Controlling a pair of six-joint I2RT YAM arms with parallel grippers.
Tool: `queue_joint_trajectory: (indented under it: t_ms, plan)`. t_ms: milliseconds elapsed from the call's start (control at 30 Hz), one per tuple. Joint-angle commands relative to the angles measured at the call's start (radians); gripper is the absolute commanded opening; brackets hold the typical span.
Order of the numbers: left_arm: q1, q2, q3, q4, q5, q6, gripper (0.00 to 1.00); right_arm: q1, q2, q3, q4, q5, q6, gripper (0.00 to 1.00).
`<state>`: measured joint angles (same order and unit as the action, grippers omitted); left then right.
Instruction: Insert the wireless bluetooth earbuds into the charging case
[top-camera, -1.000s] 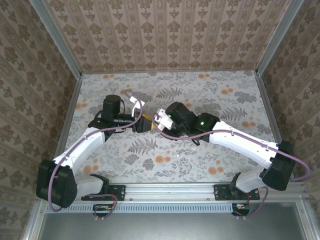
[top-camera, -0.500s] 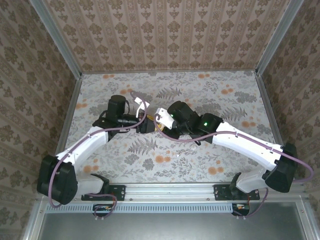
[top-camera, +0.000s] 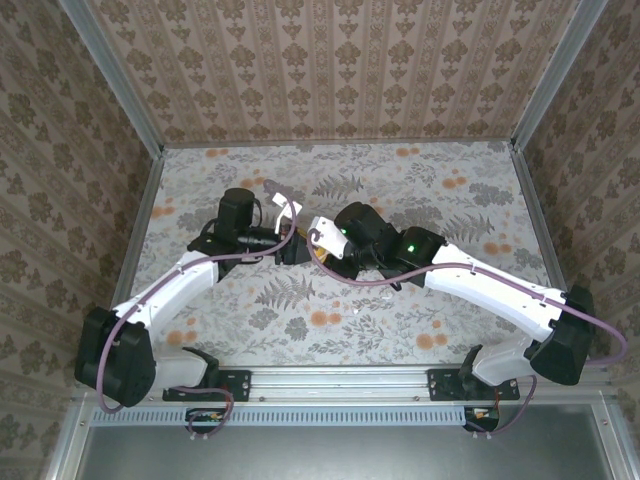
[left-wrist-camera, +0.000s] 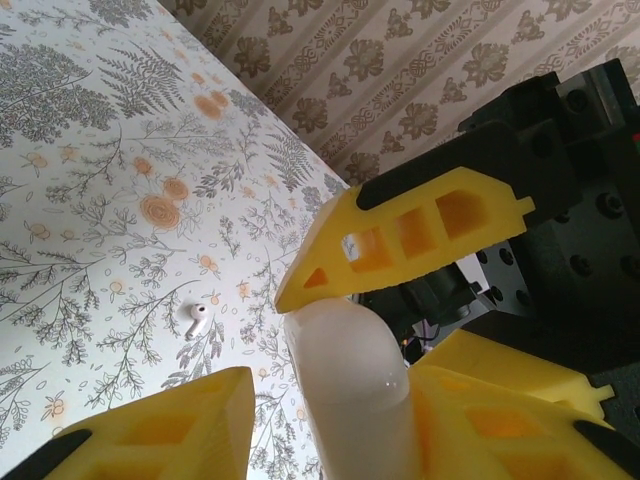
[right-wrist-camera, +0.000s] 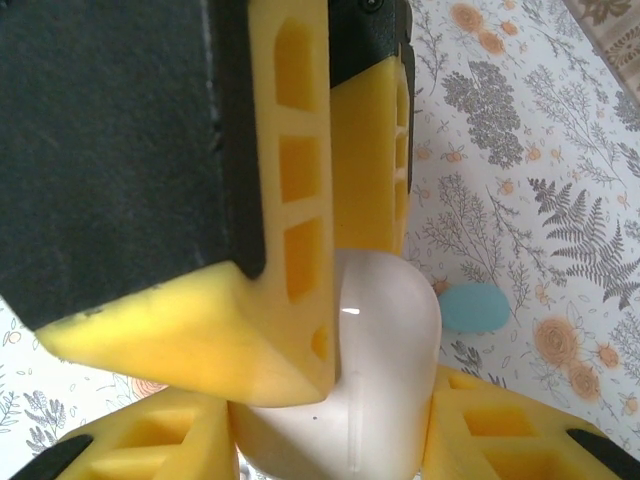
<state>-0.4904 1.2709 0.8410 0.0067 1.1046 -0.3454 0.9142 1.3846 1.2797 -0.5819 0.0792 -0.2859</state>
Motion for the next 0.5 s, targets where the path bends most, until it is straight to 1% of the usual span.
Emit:
queue_joint_trajectory:
  t_ms: [0,67,133,167,200,233,333,467]
  plan:
    - [-0.004,0.010,0.033,-0.001,0.012,0.032,0.11,0.005,-0.029,-0.005,0.011,-0.003,-0.010,0.40]
    - [-0.002,0.008,0.034,-0.007,0.011,0.039,0.07,0.002,-0.037,-0.004,0.017,0.003,-0.001,0.42]
    - [0.001,0.003,0.031,-0.010,0.005,0.043,0.04,-0.006,-0.049,-0.001,0.021,0.001,0.015,0.50]
    - [0.002,0.000,0.029,-0.010,0.002,0.048,0.03,-0.009,-0.055,0.001,0.022,0.000,0.029,0.57]
    - [0.005,-0.004,0.026,-0.011,-0.002,0.052,0.01,-0.017,-0.063,0.003,0.025,-0.004,0.047,0.61]
    - [0.007,-0.008,0.023,-0.010,-0.005,0.057,0.01,-0.023,-0.070,0.004,0.026,-0.015,0.063,0.63]
    - [0.018,-0.028,0.013,-0.005,-0.012,0.083,0.00,-0.095,-0.121,-0.004,0.041,-0.146,0.165,0.67]
    - [0.025,-0.062,-0.013,0.047,-0.013,0.118,0.00,-0.235,-0.173,-0.055,0.141,-0.435,0.350,0.69]
